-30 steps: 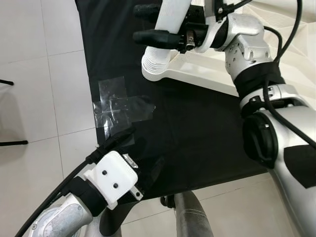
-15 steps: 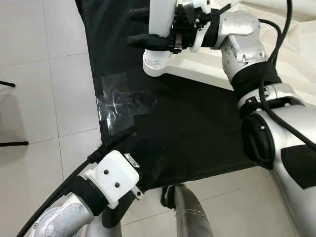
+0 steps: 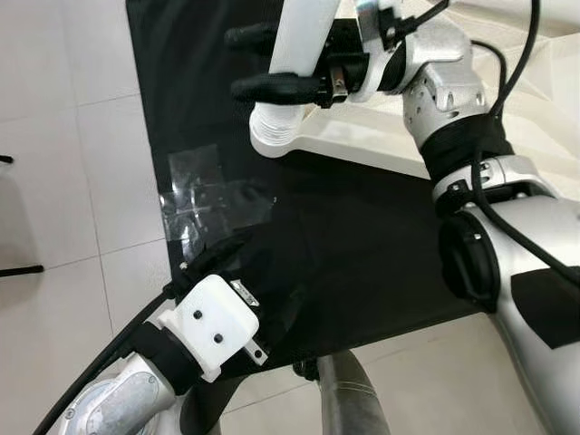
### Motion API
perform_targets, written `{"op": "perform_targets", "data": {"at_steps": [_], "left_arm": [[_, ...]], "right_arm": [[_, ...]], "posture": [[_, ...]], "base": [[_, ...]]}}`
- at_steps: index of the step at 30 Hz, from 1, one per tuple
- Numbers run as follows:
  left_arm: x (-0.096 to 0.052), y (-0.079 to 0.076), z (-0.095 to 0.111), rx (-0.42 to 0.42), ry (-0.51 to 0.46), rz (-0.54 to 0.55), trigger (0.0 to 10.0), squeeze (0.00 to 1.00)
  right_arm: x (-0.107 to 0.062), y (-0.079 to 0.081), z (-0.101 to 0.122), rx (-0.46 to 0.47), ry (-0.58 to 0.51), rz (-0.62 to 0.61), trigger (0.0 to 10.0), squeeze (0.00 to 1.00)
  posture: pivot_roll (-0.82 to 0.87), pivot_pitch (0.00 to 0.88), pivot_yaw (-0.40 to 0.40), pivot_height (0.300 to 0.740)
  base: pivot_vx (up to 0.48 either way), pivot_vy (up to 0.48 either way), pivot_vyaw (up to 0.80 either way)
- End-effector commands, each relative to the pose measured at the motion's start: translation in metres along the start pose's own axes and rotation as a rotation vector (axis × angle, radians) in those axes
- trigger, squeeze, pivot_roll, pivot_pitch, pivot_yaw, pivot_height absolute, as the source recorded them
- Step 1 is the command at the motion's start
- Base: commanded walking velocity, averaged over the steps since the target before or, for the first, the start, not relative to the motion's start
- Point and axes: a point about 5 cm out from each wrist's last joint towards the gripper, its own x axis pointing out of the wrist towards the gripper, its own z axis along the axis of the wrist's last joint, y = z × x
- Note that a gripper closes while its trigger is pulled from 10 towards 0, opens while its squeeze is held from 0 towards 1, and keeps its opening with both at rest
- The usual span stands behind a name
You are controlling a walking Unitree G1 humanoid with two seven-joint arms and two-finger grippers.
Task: Building children table
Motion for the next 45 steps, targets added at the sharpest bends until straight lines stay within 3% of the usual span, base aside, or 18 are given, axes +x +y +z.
{"op": "perform_targets", "data": {"at_steps": [1, 6, 9, 17, 22, 29, 31, 32, 34, 35, 36, 37, 39, 43, 45], "left_arm": [[-0.003, -0.004, 0.001, -0.011, 0.008, -0.008, 10.0, 0.0], [-0.002, -0.003, 0.001, -0.009, 0.009, -0.006, 10.0, 0.0], [-0.001, -0.003, 0.002, -0.006, 0.008, -0.007, 10.0, 0.0], [-0.001, -0.003, 0.002, -0.004, 0.008, -0.007, 10.0, 0.0], [0.0, -0.003, 0.002, -0.001, 0.007, -0.009, 10.0, 0.0], [0.0, -0.003, 0.003, 0.0, 0.006, -0.009, 10.0, 0.0], [0.0, -0.002, 0.003, 0.001, 0.006, -0.01, 10.0, 0.0], [0.001, -0.003, 0.003, 0.002, 0.006, -0.013, 10.0, 0.0], [0.001, -0.003, 0.003, 0.002, 0.006, -0.013, 10.0, 0.0], [0.001, -0.002, 0.003, 0.003, 0.006, -0.014, 10.0, 0.0], [0.001, -0.002, 0.003, 0.003, 0.006, -0.014, 10.0, 0.0], [0.001, -0.002, 0.003, 0.004, 0.006, -0.015, 10.0, 0.0], [0.001, -0.002, 0.003, 0.004, 0.007, -0.017, 10.0, 0.0], [0.001, -0.002, 0.003, 0.005, 0.006, -0.019, 10.0, 0.0], [0.001, -0.002, 0.003, 0.008, 0.008, -0.021, 10.0, 0.0]], "right_arm": [[0.002, 0.008, -0.022, 0.156, -0.033, 0.04, 10.0, 0.0], [0.005, 0.016, -0.031, 0.207, -0.046, 0.082, 10.0, 0.0], [0.005, 0.024, -0.042, 0.199, 0.015, 0.121, 10.0, 0.0], [0.004, 0.025, -0.046, 0.179, 0.057, 0.113, 10.0, 0.0], [0.003, 0.017, -0.049, 0.141, 0.116, 0.032, 10.0, 0.0], [0.0, 0.008, -0.042, 0.119, 0.112, -0.092, 10.0, 0.0], [-0.002, 0.004, -0.035, 0.127, 0.067, -0.117, 10.0, 0.0], [-0.011, 0.0, -0.008, 0.185, -0.15, -0.072, 10.0, 0.0], [-0.011, 0.0, -0.008, 0.185, -0.15, -0.072, 10.0, 0.0], [-0.014, -0.001, 0.003, 0.204, -0.241, -0.049, 10.0, 0.0], [-0.014, -0.001, 0.003, 0.204, -0.241, -0.049, 10.0, 0.0], [-0.019, -0.003, 0.012, 0.231, -0.337, -0.047, 10.0, 0.0], [-0.021, -0.006, 0.019, 0.242, -0.4, -0.074, 10.0, 0.0], [-0.022, -0.01, 0.023, 0.228, -0.422, -0.141, 10.0, 0.0], [-0.019, -0.019, 0.02, 0.138, -0.335, -0.324, 10.0, 0.0]], "posture": [[0.19, 0.571, -0.138, 0.74], [0.19, 0.568, -0.134, 0.74], [0.19, 0.566, -0.131, 0.74], [0.19, 0.565, -0.131, 0.74], [0.19, 0.566, -0.132, 0.74], [0.19, 0.565, -0.133, 0.74], [0.19, 0.565, -0.133, 0.74], [0.19, 0.565, -0.134, 0.74], [0.19, 0.565, -0.134, 0.74], [0.19, 0.565, -0.134, 0.74], [0.19, 0.565, -0.134, 0.74], [0.19, 0.558, -0.13, 0.74], [0.19, 0.555, -0.128, 0.74], [0.19, 0.555, -0.128, 0.74], [0.2, 0.542, -0.12, 0.74]], "base": [[0.0, 0.0, 0.0], [0.0, 0.0, 0.0], [0.0, 0.0, 0.0], [0.0, 0.0, 0.0], [0.0, 0.0, 0.0], [0.0, 0.0, 0.0], [0.0, 0.0, 0.0], [0.0, 0.0, 0.0], [0.0, 0.0, 0.0], [0.0, 0.0, 0.0], [0.0, 0.0, 0.0], [0.0, 0.0, 0.0], [0.0, 0.0, 0.0], [0.0, 0.0, 0.0], [0.0, 0.0, 0.0]]}}
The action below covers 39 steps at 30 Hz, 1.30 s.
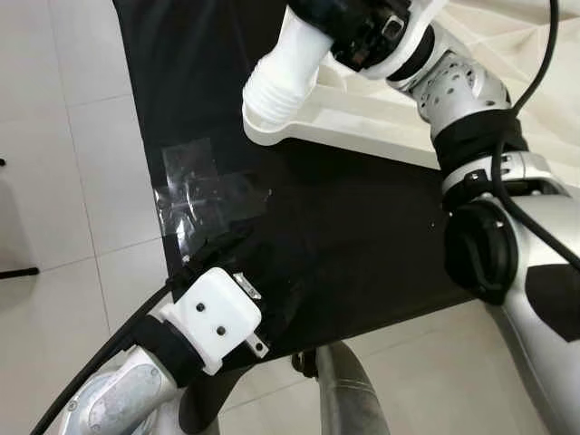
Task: Building children table
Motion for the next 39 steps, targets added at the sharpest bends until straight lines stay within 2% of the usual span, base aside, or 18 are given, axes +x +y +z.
{"op": "perform_targets", "data": {"at_steps": [1, 2, 3, 4, 6, 8, 15, 18, 19, 26, 30, 31, 32, 34, 35, 37, 38, 39], "left_arm": [[-0.003, -0.004, 0.001, -0.011, 0.008, -0.02, 10.0, 0.0], [-0.003, -0.004, 0.001, -0.011, 0.008, -0.02, 10.0, 0.0], [-0.003, -0.004, 0.001, -0.009, 0.008, -0.02, 10.0, 0.0], [-0.003, -0.004, 0.001, -0.009, 0.008, -0.02, 10.0, 0.0], [-0.002, -0.003, 0.001, -0.006, 0.006, -0.018, 10.0, 0.0], [-0.002, -0.003, 0.001, -0.005, 0.006, -0.018, 10.0, 0.0], [-0.001, -0.002, 0.0, 0.001, 0.005, -0.016, 10.0, 0.0], [0.0, -0.002, 0.0, 0.004, 0.002, -0.015, 10.0, 0.0], [0.001, -0.001, 0.0, 0.007, 0.001, -0.014, 10.0, 0.0], [0.0, -0.001, 0.0, 0.011, 0.002, -0.012, 10.0, 0.0], [0.0, 0.0, 0.0, 0.013, 0.004, -0.011, 10.0, 0.0], [0.0, 0.0, 0.0, 0.014, 0.004, -0.009, 10.0, 0.0], [0.0, 0.0, 0.0, 0.014, 0.004, -0.009, 10.0, 0.0], [0.0, 0.0, 0.0, 0.015, 0.004, -0.008, 10.0, 0.0], [0.0, 0.0, 0.0, 0.015, 0.004, -0.008, 10.0, 0.0], [0.001, 0.001, 0.0, 0.016, 0.003, -0.008, 10.0, 0.0], [0.001, 0.001, 0.0, 0.016, 0.003, -0.008, 10.0, 0.0], [0.001, 0.001, 0.0, 0.017, 0.003, -0.008, 10.0, 0.0]], "right_arm": [[0.008, -0.004, 0.0, -0.139, 0.065, -0.091, 10.0, 0.0], [0.008, -0.004, 0.0, -0.139, 0.065, -0.091, 10.0, 0.0], [0.008, -0.006, -0.005, -0.207, 0.137, -0.132, 10.0, 0.0], [0.008, -0.006, -0.005, -0.207, 0.137, -0.132, 10.0, 0.0], [0.005, -0.005, -0.01, -0.29, 0.234, -0.123, 10.0, 0.0], [0.003, -0.005, -0.011, -0.314, 0.261, -0.112, 10.0, 0.0], [0.002, -0.009, -0.004, -0.382, 0.259, -0.209, 10.0, 0.0], [0.003, -0.018, 0.001, -0.462, 0.229, -0.414, 10.0, 0.0], [0.003, -0.022, 0.005, -0.462, 0.168, -0.505, 10.0, 0.0], [0.003, -0.024, 0.01, -0.479, 0.102, -0.587, 10.0, 0.0], [0.005, -0.022, -0.002, -0.53, 0.196, -0.542, 10.0, 0.0], [0.007, -0.019, -0.012, -0.536, 0.257, -0.468, 10.0, 0.0], [0.007, -0.019, -0.012, -0.536, 0.257, -0.468, 10.0, 0.0], [0.01, -0.006, -0.033, -0.538, 0.356, -0.232, 10.0, 0.0], [0.01, -0.006, -0.033, -0.538, 0.356, -0.232, 10.0, 0.0], [0.009, 0.002, -0.045, -0.53, 0.405, -0.095, 10.0, 0.0], [0.009, 0.002, -0.045, -0.53, 0.405, -0.095, 10.0, 0.0], [0.008, 0.006, -0.049, -0.511, 0.418, -0.034, 10.0, 0.0]], "posture": [[0.2, 0.542, -0.12, 0.74], [0.2, 0.542, -0.12, 0.74], [0.2, 0.537, -0.119, 0.74], [0.2, 0.537, -0.119, 0.74], [0.2, 0.531, -0.12, 0.74], [0.2, 0.531, -0.12, 0.74], [0.19, 0.529, -0.12, 0.74], [0.19, 0.526, -0.118, 0.74], [0.2, 0.525, -0.117, 0.74], [0.2, 0.525, -0.117, 0.74], [0.2, 0.527, -0.118, 0.74], [0.2, 0.527, -0.118, 0.74], [0.2, 0.527, -0.118, 0.74], [0.2, 0.526, -0.119, 0.74], [0.2, 0.526, -0.119, 0.74], [0.2, 0.524, -0.119, 0.74], [0.2, 0.524, -0.119, 0.74], [0.2, 0.521, -0.12, 0.74]], "base": [[0.0, 0.0, 0.0], [0.0, 0.0, 0.0], [0.0, 0.0, 0.0], [0.0, 0.0, 0.0], [0.0, 0.0, 0.0], [0.0, 0.0, 0.0], [0.0, 0.0, 0.0], [0.0, 0.0, 0.0], [0.0, 0.0, 0.0], [0.0, 0.0, 0.0], [0.0, 0.0, 0.0], [0.0, 0.0, 0.0], [0.0, 0.0, 0.0], [0.0, 0.0, 0.0], [0.0, 0.0, 0.0], [0.0, 0.0, 0.0], [0.0, 0.0, 0.0], [0.0, 0.0, 0.0]]}}
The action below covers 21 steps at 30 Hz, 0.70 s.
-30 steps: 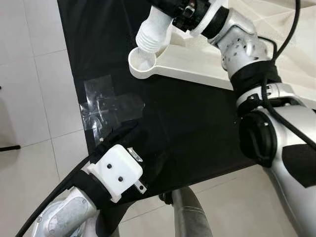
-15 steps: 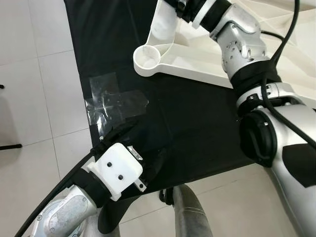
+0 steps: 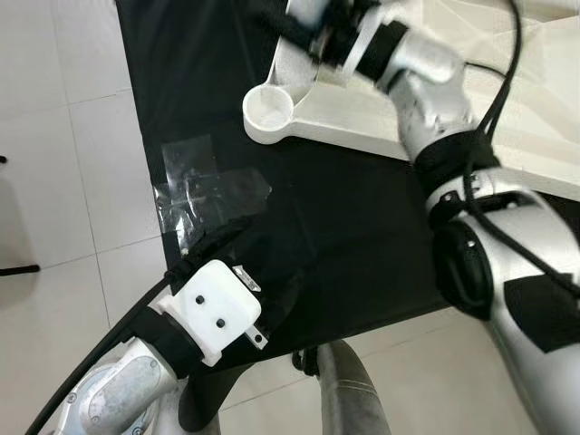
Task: Building children table
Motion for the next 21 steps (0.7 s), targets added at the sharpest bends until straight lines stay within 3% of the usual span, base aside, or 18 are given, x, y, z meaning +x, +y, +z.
{"op": "perform_targets", "data": {"at_steps": [1, 15, 21], "left_arm": [[-0.001, -0.003, -0.002, -0.009, 0.01, -0.02, 10.0, 0.0], [0.003, 0.0, -0.003, 0.012, 0.002, -0.013, 10.0, 0.0], [0.004, 0.002, -0.003, 0.018, -0.001, -0.011, 10.0, 0.0]], "right_arm": [[0.003, 0.02, -0.012, 0.056, 0.005, 0.18, 10.0, 0.0], [0.0, 0.017, -0.001, 0.216, -0.128, 0.25, 10.0, 0.0], [-0.001, 0.018, -0.002, 0.229, -0.145, 0.264, 10.0, 0.0]], "posture": [[0.19, 0.517, -0.121, 0.74], [0.2, 0.488, -0.122, 0.74], [0.21, 0.474, -0.121, 0.74]], "base": [[0.0, 0.0, 0.0], [0.0, 0.0, 0.0], [0.0, 0.0, 0.0]]}}
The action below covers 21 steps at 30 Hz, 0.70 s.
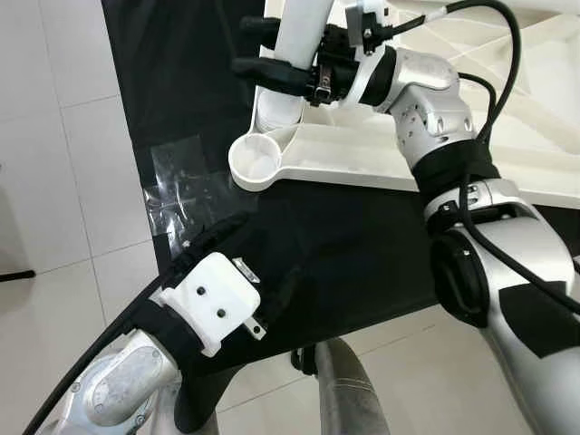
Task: Building children table
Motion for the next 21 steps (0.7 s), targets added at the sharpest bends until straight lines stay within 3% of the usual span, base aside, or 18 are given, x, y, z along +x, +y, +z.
{"op": "perform_targets", "data": {"at_steps": [1, 12, 18, 21], "left_arm": [[-0.002, -0.004, -0.001, -0.002, -0.001, -0.02, 10.0, 0.0], [0.002, -0.001, -0.002, 0.011, -0.01, -0.016, 10.0, 0.0], [0.008, 0.004, -0.006, 0.032, -0.022, -0.002, 10.0, 0.0], [0.008, 0.005, -0.008, 0.031, -0.021, 0.004, 10.0, 0.0]], "right_arm": [[0.004, 0.005, 0.001, 0.023, -0.08, 0.043, 10.0, 0.0], [-0.003, -0.002, 0.016, 0.088, -0.214, 0.016, 10.0, 0.0], [-0.007, -0.011, 0.031, 0.127, -0.367, -0.089, 10.0, 0.0], [-0.007, -0.01, 0.031, 0.128, -0.375, -0.09, 10.0, 0.0]], "posture": [[0.21, 0.474, -0.121, 0.74], [0.21, 0.439, -0.122, 0.74], [0.22, 0.393, -0.12, 0.74], [0.22, 0.385, -0.119, 0.74]], "base": [[0.0, 0.0, 0.0], [0.0, 0.0, 0.0], [0.0, 0.0, 0.0], [0.0, 0.0, 0.0]]}}
